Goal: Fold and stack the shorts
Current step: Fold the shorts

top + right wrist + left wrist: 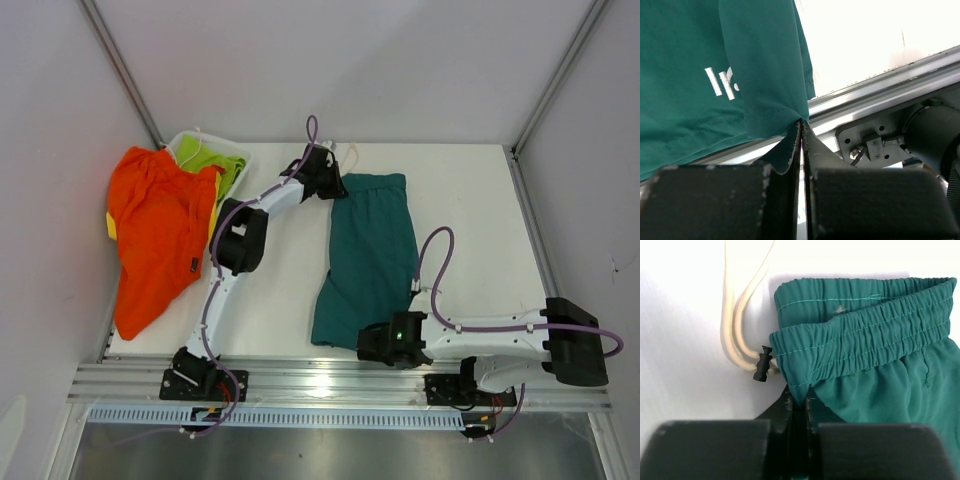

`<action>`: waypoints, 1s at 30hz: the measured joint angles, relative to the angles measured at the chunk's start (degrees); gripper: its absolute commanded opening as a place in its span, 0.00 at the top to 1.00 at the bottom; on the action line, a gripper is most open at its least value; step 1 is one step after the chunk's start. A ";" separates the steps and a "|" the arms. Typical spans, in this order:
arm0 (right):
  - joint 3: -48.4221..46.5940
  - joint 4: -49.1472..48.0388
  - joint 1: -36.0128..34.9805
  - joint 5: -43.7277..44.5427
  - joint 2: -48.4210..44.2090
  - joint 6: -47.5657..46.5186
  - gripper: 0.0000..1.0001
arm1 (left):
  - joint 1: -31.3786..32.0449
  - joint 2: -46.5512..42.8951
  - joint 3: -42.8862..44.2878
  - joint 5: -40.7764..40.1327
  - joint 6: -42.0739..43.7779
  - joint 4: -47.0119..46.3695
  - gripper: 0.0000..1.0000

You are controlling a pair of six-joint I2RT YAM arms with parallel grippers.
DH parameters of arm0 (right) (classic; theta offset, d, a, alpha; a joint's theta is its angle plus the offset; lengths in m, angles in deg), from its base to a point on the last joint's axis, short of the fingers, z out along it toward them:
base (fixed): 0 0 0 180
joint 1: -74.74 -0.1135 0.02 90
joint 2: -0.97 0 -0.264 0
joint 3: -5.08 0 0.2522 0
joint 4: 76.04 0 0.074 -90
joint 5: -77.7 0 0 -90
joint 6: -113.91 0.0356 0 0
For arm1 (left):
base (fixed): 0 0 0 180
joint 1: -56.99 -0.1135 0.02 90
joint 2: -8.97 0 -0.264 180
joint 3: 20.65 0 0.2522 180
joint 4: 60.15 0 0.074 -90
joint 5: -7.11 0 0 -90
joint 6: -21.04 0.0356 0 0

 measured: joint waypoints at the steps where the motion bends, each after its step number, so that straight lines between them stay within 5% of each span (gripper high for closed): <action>1: 0.00 0.00 -0.11 0.00 0.02 0.33 0.99 | 0.00 0.11 0.00 0.07 -0.57 -0.17 1.00; 5: 0.00 0.00 -0.24 0.35 0.02 0.44 0.99 | -0.28 -0.11 -0.68 0.20 -2.21 -1.20 1.00; 12: -0.35 -2.03 4.11 2.56 3.08 -6.40 1.00 | -4.70 -10.03 -16.59 -2.29 -3.89 -5.44 1.00; 21: -0.13 -17.92 15.74 3.52 4.55 -20.20 0.98 | -14.21 -23.50 -27.02 -9.77 -2.69 -5.38 1.00; 24: 3.26 -23.74 21.09 1.60 0.11 -24.39 0.67 | -14.58 -24.33 -29.05 -11.13 -2.60 -6.51 1.00; 25: 4.11 -24.61 22.40 1.07 -1.22 -25.18 0.45 | -14.53 -24.33 -29.68 -11.41 -2.58 -6.78 1.00; 26: 4.96 -25.44 24.11 0.44 -2.89 -26.40 0.36 | -14.47 -24.33 -30.34 -11.63 -2.58 -6.82 1.00; 30: 4.98 -25.88 25.27 0.02 -4.90 -29.09 0.30 | -14.38 -24.30 -31.32 -12.02 -2.54 -6.86 1.00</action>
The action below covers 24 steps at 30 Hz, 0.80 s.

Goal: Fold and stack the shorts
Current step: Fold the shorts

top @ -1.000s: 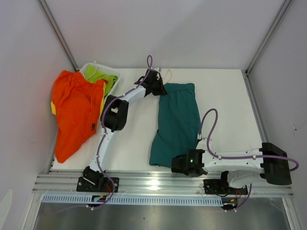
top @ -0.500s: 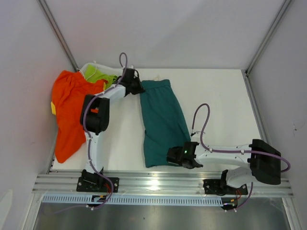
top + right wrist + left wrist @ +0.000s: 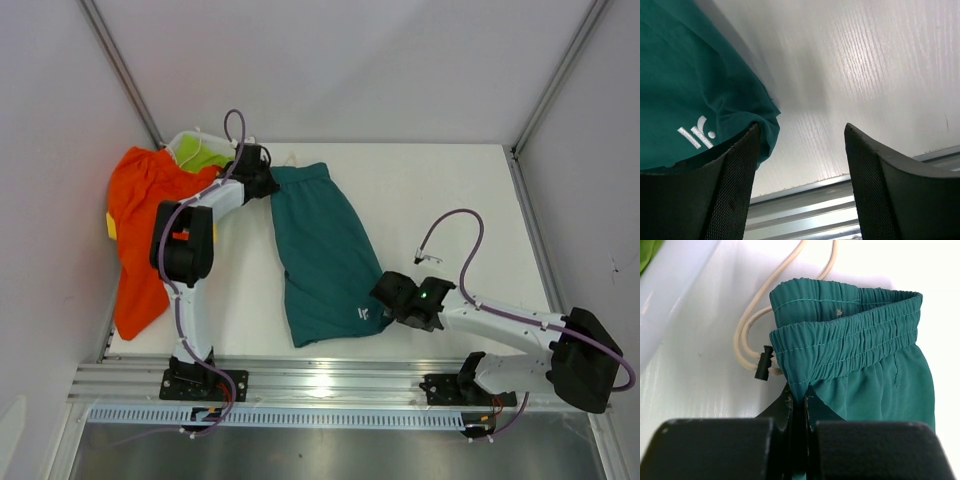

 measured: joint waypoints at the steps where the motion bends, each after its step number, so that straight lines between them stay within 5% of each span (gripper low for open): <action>1: 0.00 0.00 0.00 -0.33 -0.15 -0.28 0.30 | 0.00 0.00 0.00 -0.11 0.00 -0.04 1.00; 12: 0.96 -6.27 -2.05 -10.64 -13.66 0.11 0.28 | 0.04 0.00 -2.05 -2.08 -0.02 -0.55 1.00; 24: 1.60 -7.28 -2.84 -12.00 -13.81 1.20 0.37 | 0.04 -0.46 -6.08 -3.96 -0.22 -1.20 1.00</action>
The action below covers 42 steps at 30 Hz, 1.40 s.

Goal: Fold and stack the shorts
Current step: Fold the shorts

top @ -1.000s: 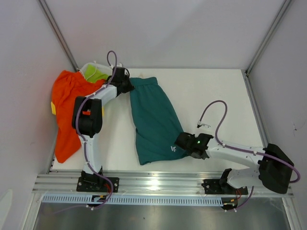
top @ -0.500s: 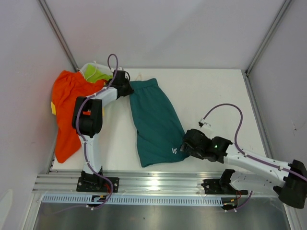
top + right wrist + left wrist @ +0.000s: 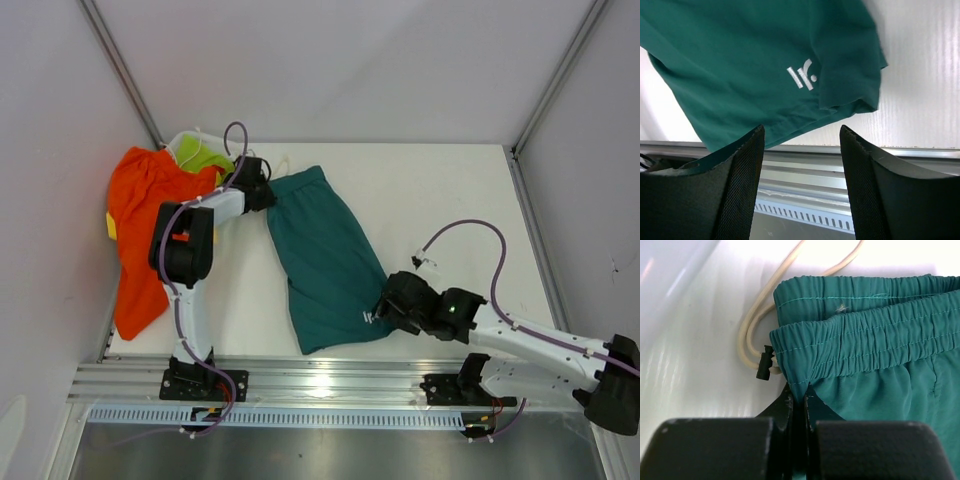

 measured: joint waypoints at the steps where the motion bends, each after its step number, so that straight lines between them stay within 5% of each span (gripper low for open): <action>1: 0.00 -0.46 -0.48 -0.37 1.07 0.04 0.37 | 0.00 -0.35 -0.57 -0.15 -0.09 -0.15 1.00; 6: 0.76 -4.33 -2.49 -1.66 2.56 0.24 0.56 | 0.00 -3.93 -5.18 -0.85 -1.22 -1.81 1.00; 11: 1.09 -9.94 3.85 -4.61 4.42 -2.82 0.85 | 0.11 -7.91 -10.27 -0.87 -2.40 -3.28 1.00; 14: 1.92 -12.09 8.72 -5.57 6.69 -4.48 0.89 | 0.55 -10.80 -13.40 -1.40 -2.71 -4.52 1.00; 22: 7.61 -14.03 22.86 -9.11 8.20 -11.61 0.89 | 1.68 -23.19 -24.20 -3.98 -3.96 -8.31 1.00; 29: 2.64 -13.57 30.10 -11.37 13.88 -21.00 0.87 | 7.13 -33.62 -33.29 -9.75 -4.50 -11.69 1.00; 40: -6.05 -22.53 26.36 -24.72 22.49 -27.26 0.81 | 12.13 -43.63 -50.03 -18.34 -9.99 -11.63 0.99; 42: -5.70 -24.55 24.98 -27.17 26.32 -27.28 0.82 | 12.13 -45.72 -52.57 -18.93 -10.91 -11.61 0.88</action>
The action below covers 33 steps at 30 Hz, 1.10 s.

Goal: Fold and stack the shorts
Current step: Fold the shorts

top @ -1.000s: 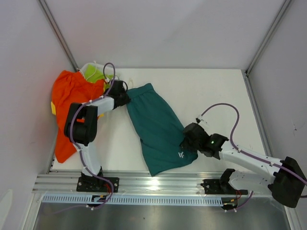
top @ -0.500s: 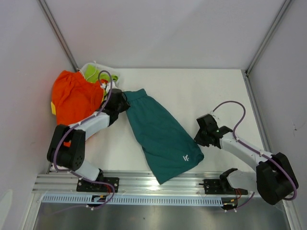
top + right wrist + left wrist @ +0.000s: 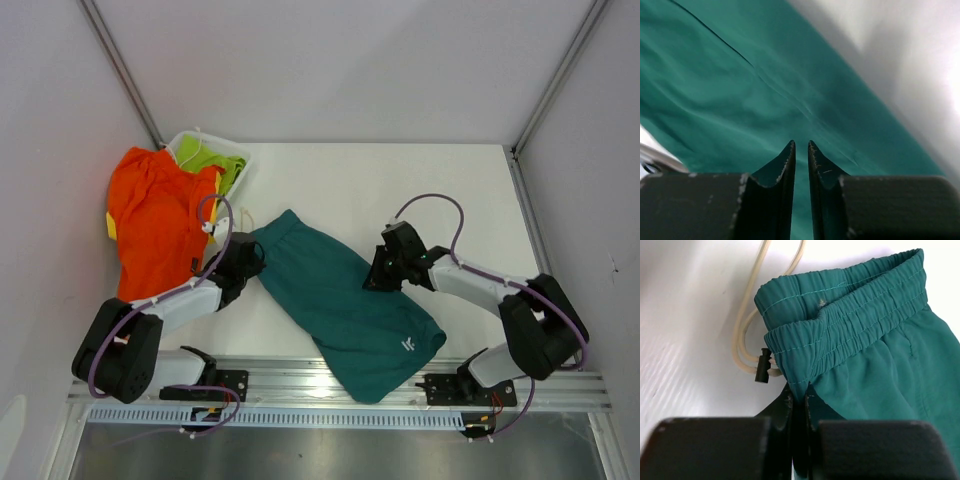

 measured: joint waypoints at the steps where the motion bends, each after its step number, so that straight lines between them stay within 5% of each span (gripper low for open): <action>1: 0.50 -1.14 -0.63 -1.31 1.88 0.00 0.82 | 0.00 -1.01 -1.07 -0.24 -0.20 0.07 0.75; 2: 1.09 -2.10 -1.09 -2.47 3.67 0.00 0.82 | 0.00 -1.77 -1.79 -0.46 -0.37 0.15 0.38; 3: 1.64 -2.99 -1.33 -3.48 5.57 0.00 0.82 | 0.00 -2.36 -2.21 -0.63 -0.46 0.46 0.20; 5: 2.32 -4.35 -1.40 -5.42 8.55 0.07 0.82 | -0.02 -3.10 -2.36 -0.98 -0.96 0.87 0.01; 20: -0.15 -5.95 0.83 -8.02 11.41 -6.71 0.82 | -8.02 -7.08 -11.89 9.97 -0.48 -10.29 0.01; 33: -1.97 -1.99 6.27 -6.56 11.41 -12.48 0.80 | -8.33 -5.03 -12.46 12.66 -3.43 -16.55 0.01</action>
